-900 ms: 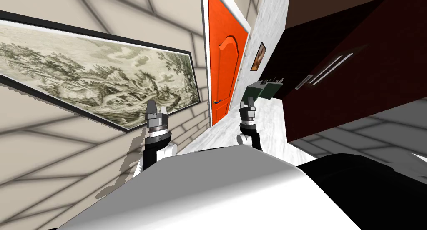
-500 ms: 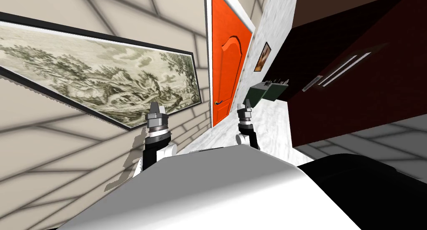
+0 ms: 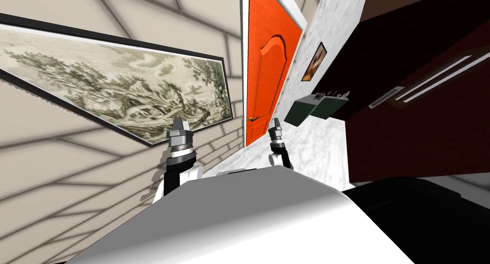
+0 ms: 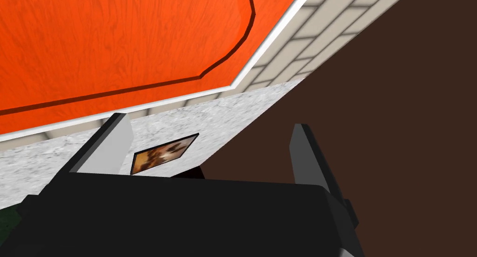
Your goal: Pull the door open
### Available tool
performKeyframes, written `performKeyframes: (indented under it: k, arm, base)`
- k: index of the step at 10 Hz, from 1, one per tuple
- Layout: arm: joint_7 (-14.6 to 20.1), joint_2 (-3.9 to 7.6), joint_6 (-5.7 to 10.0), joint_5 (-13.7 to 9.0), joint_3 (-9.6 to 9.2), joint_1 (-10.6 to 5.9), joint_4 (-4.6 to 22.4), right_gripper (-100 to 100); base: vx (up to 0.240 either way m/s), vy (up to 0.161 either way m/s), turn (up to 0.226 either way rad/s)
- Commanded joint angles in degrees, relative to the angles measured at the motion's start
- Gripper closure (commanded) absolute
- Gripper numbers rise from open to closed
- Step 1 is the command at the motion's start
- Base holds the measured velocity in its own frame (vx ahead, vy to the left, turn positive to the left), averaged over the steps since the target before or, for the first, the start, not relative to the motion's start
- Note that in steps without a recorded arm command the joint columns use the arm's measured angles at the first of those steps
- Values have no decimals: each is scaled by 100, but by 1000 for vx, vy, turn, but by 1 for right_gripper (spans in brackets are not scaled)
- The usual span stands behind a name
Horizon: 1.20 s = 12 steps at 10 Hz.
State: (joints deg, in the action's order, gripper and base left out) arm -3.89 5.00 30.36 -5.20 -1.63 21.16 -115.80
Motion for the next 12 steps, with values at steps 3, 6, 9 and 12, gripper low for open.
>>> performKeyframes:
  k: [3, 6, 9, 12]
  arm:
    - [163, 172, 68, 7, -30, -167, 572, -100]
    - [294, 309, 141, 14, -51, -336, 1092, -100]
    - [431, 452, 218, 22, -73, -513, 1614, -100]
    - [502, 525, 257, 25, -84, -605, 1991, -100]
  base:
    - [55, -72, 114]
    - [57, -74, 135]
    - [50, -77, 135]
    - [38, -60, 94]
